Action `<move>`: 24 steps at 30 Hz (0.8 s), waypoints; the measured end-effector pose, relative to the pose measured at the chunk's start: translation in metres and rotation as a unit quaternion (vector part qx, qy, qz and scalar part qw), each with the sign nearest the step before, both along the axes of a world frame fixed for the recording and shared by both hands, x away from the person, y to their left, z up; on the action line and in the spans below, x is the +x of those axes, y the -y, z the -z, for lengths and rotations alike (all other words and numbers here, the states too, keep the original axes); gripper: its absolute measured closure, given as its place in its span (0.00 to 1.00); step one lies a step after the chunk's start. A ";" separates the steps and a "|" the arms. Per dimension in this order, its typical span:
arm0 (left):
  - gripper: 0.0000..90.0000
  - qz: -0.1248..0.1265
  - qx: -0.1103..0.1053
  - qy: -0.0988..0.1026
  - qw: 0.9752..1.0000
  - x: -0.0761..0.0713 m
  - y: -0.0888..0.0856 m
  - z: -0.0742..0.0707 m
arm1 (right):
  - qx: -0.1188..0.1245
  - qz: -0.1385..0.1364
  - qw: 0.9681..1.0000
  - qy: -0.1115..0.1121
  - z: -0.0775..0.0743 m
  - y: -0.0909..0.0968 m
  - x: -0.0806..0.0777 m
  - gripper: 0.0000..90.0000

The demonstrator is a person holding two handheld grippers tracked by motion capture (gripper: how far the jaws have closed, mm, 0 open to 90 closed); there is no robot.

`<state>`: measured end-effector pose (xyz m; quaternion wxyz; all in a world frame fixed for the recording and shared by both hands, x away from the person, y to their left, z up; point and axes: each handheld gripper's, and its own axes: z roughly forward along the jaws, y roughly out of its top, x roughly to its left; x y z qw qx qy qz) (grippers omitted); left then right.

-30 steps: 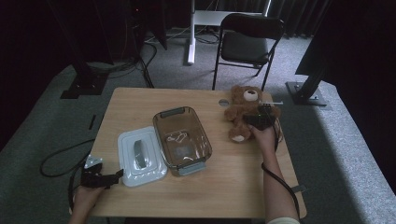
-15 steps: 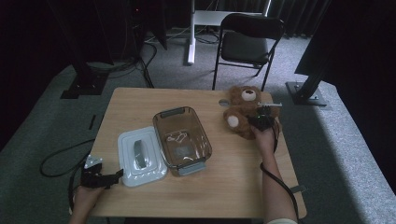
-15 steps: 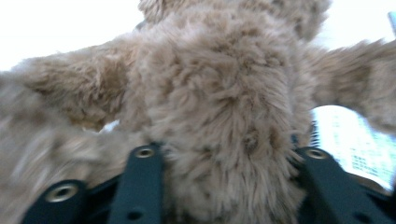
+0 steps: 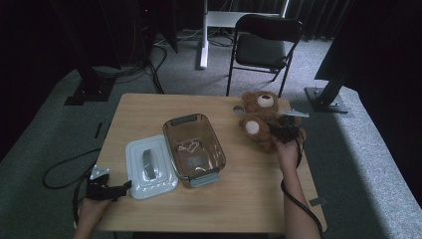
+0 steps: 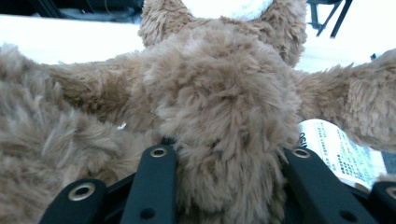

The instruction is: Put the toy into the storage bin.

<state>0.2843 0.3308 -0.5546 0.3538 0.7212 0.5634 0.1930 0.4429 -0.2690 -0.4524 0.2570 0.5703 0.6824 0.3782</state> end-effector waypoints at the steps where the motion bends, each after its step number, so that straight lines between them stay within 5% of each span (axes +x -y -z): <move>1: 0.01 -0.001 0.000 0.000 1.000 0.000 0.000 0.000 | 0.001 -0.001 1.000 0.007 -0.004 -0.001 -0.005 0.76; 9: 0.01 0.001 -0.001 0.000 1.000 0.001 0.000 0.000 | 0.020 -0.023 0.998 0.046 -0.042 -0.008 -0.034 0.76; 10: 0.01 0.001 0.000 0.000 1.000 0.001 0.000 0.000 | 0.028 -0.037 0.997 0.065 -0.059 -0.015 -0.044 0.76; 16: 0.01 0.000 0.001 0.000 1.000 0.002 0.000 0.000 | 0.037 -0.064 0.992 0.105 -0.089 -0.037 -0.062 0.76; 21: 0.01 0.000 0.001 0.000 1.000 0.002 0.000 0.000 | 0.053 -0.110 0.984 0.131 -0.110 -0.069 -0.076 0.76; 23: 0.01 0.001 0.001 0.000 1.000 0.002 0.000 0.000 | 0.071 -0.140 0.978 0.139 -0.118 -0.090 -0.083 0.76; 24: 0.01 0.001 0.001 0.000 1.000 0.002 0.000 0.000 | 0.071 -0.140 0.978 0.139 -0.118 -0.090 -0.083 0.76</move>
